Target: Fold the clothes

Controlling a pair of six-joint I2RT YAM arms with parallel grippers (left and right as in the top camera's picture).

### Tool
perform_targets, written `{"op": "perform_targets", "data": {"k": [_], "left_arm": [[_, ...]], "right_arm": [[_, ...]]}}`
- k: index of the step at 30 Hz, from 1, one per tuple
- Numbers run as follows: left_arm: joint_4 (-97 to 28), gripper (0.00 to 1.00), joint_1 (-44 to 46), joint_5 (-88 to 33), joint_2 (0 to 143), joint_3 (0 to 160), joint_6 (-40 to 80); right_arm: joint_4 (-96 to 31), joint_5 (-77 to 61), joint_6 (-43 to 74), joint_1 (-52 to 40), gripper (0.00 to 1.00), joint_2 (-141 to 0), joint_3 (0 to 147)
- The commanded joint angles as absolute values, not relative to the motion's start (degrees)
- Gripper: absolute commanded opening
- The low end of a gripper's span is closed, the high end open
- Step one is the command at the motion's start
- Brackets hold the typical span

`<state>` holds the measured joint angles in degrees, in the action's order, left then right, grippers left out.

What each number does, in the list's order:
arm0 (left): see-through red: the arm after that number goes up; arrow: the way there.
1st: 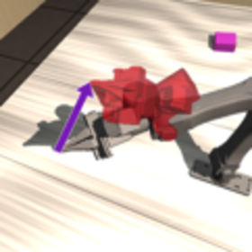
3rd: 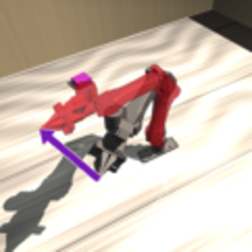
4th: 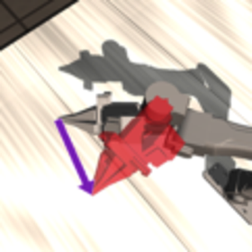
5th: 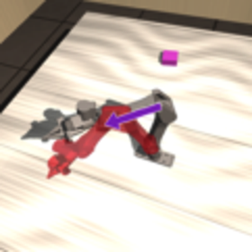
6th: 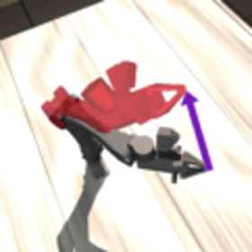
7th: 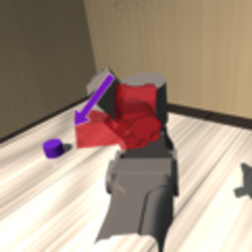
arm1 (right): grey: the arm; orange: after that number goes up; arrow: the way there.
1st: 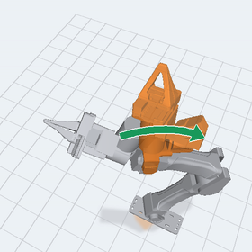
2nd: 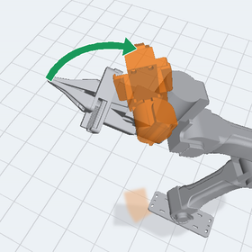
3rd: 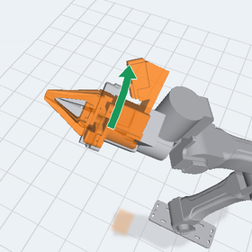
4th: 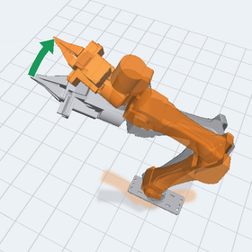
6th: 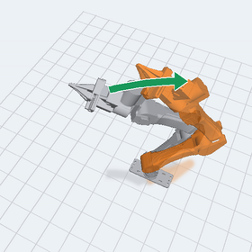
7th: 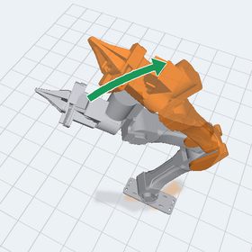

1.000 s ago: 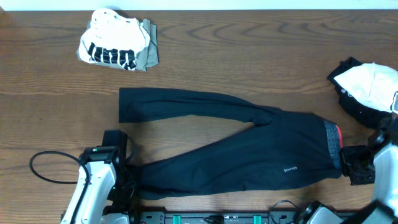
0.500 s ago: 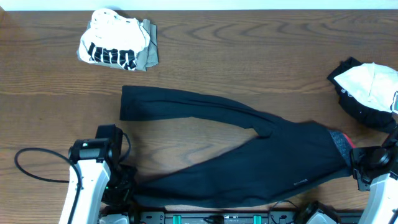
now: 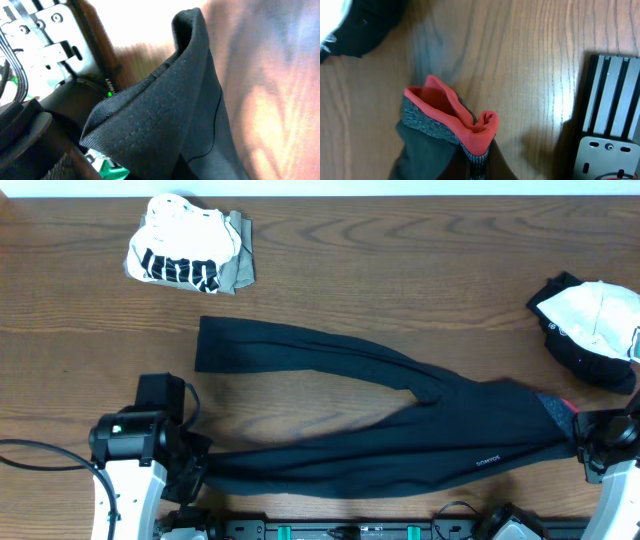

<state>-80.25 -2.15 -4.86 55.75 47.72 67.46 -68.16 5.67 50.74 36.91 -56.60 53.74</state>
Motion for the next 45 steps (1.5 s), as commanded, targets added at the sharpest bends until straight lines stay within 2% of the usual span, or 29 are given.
{"op": "perform_targets", "data": {"k": [1,9,17,24,45], "left_arm": [[-80.53,0.06,-2.35,-1.74,55.4,51.35,67.09],[-78.06,0.05,-2.35,2.46,55.53,59.79,67.09],[-83.18,0.06,-2.33,3.84,55.55,63.92,66.7],[-83.5,0.06,-2.35,3.92,55.57,65.58,64.29],[-82.02,0.06,-2.35,5.63,56.53,72.4,62.59]], "right_arm": [[-68.07,7.55,51.96,37.47,0.02,-56.25,55.68],[-67.09,7.55,55.4,37.45,0.02,-56.25,55.68],[-69.08,8.82,55.66,37.45,0.02,-55.79,57.28],[-69.3,7.81,50.28,37.43,0.02,-55.72,63.02],[-67.57,2.11,49.04,37.43,0.02,-55.75,68.6]]}}
